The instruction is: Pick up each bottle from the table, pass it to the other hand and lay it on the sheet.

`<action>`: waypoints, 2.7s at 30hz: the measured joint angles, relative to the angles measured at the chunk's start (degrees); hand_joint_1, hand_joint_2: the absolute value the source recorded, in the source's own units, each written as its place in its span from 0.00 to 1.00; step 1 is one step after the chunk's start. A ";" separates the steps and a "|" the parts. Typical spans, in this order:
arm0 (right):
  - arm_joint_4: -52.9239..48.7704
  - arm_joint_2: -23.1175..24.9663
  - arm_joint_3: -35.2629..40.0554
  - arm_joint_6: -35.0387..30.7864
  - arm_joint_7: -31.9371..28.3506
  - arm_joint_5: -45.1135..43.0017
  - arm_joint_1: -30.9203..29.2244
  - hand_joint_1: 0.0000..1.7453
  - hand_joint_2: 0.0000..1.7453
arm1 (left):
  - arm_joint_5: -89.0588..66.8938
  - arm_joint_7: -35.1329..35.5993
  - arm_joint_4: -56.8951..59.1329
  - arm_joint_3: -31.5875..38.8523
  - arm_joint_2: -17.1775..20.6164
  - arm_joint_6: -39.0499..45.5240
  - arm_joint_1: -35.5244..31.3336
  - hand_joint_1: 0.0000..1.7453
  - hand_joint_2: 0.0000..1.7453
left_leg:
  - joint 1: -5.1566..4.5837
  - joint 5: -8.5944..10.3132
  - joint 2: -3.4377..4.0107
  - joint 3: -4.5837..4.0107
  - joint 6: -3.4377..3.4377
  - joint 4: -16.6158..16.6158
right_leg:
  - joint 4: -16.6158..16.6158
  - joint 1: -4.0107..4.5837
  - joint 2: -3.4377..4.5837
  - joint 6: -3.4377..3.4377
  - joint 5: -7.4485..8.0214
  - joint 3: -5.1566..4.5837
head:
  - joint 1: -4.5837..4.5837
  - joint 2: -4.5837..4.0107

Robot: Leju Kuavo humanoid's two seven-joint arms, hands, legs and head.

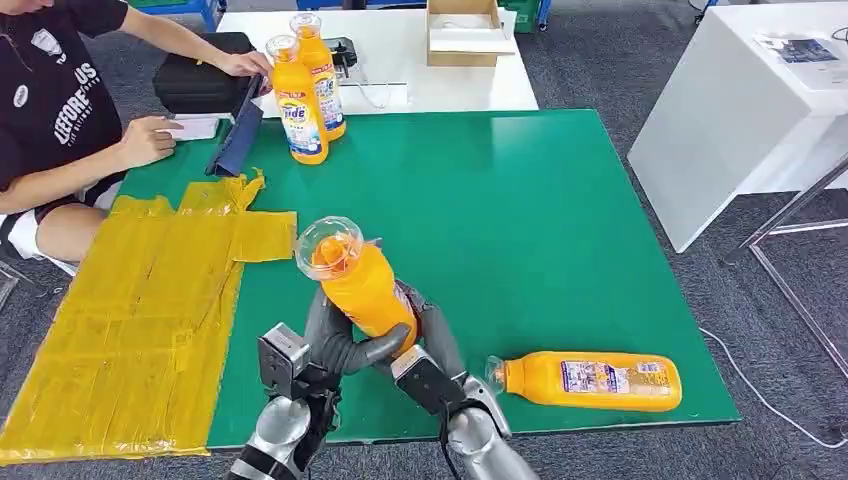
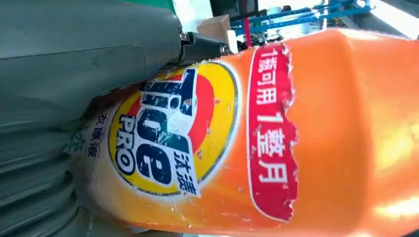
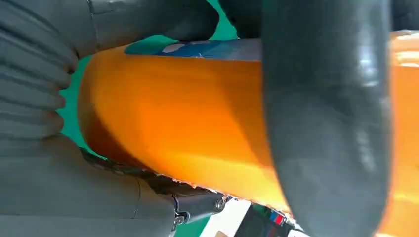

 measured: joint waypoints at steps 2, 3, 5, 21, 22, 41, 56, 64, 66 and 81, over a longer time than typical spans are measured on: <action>0.44 -0.02 0.11 0.00 -0.09 -0.26 -0.17 1.00 1.00 | 0.17 -0.02 0.00 0.02 0.00 -0.11 0.03 1.00 1.00 | 0.00 0.00 0.00 0.00 0.00 0.00 | 0.00 0.00 0.00 0.00 0.00 0.00 | 0.02 0.00; 0.61 0.00 0.18 0.00 -0.18 -0.35 -0.17 1.00 1.00 | 0.17 -0.07 0.00 0.04 0.00 -0.11 0.03 1.00 1.00 | 0.00 0.00 0.00 0.00 0.00 0.00 | 0.00 0.00 0.00 0.00 0.00 0.00 | 0.02 0.00; 0.79 -0.02 0.31 -0.02 -0.46 -0.66 -0.17 0.79 1.00 | 0.17 -0.07 0.00 0.07 0.02 -0.11 0.02 1.00 1.00 | 0.00 0.00 0.00 0.00 0.00 0.00 | 0.00 -0.01 0.00 0.00 0.00 0.00 | 0.00 0.00; -22.30 -4.57 -5.74 -2.47 2.14 -2.58 7.16 0.00 1.00 | -49.04 15.01 -1.81 2.49 7.42 24.74 -5.92 1.00 1.00 | 0.00 0.02 0.01 0.01 -0.02 0.00 | 0.00 0.00 0.01 -0.02 0.02 -0.02 | 0.00 0.00; -24.23 -4.83 -6.54 -2.29 2.25 -2.91 7.60 0.00 1.00 | -57.24 19.91 0.56 2.87 9.47 25.12 -8.06 1.00 1.00 | 0.00 0.07 0.00 0.00 -0.03 0.00 | 0.00 0.01 0.01 -0.02 0.02 -0.02 | 0.07 0.00; -39.98 -7.56 -12.63 -5.09 1.09 -1.73 10.92 0.00 1.00 | -78.91 36.75 47.71 12.08 29.20 16.77 -29.59 1.00 1.00 | 0.09 0.16 0.64 -0.02 -0.26 -0.02 | 0.08 0.10 0.53 -0.40 0.27 -0.22 | 0.07 0.00; -36.94 -9.14 -12.22 -4.81 3.41 3.37 9.89 0.00 1.00 | -67.47 24.13 51.80 19.80 28.87 14.99 -29.34 0.00 1.00 | 0.10 0.16 0.66 0.28 -0.39 -0.08 | 0.19 0.08 0.59 -0.44 0.26 0.00 | 0.00 0.00; -33.44 -10.97 -10.82 -5.35 7.48 12.64 9.27 0.00 1.00 | -66.91 20.70 50.07 22.01 27.49 33.02 -24.29 0.00 1.00 | 0.04 0.16 0.67 0.28 -0.38 -0.07 | 0.17 0.02 0.60 -0.43 0.27 -0.06 | 0.02 0.00; -32.41 -11.34 -10.32 -5.14 7.94 13.97 9.00 0.00 1.00 | -67.12 19.99 49.18 22.12 26.89 35.94 -22.83 0.00 1.00 | 0.04 0.16 0.62 0.24 -0.37 -0.06 | 0.17 0.02 0.58 -0.42 0.26 -0.06 | 0.04 0.00; -29.07 -19.08 -5.75 -1.03 10.01 20.11 8.55 0.00 1.00 | -71.32 -3.24 -0.27 42.80 6.29 39.04 -9.88 0.00 1.00 | -0.07 0.14 0.49 -0.11 -0.27 -0.02 | 0.11 0.00 0.49 -0.35 0.27 -0.35 | 0.04 0.00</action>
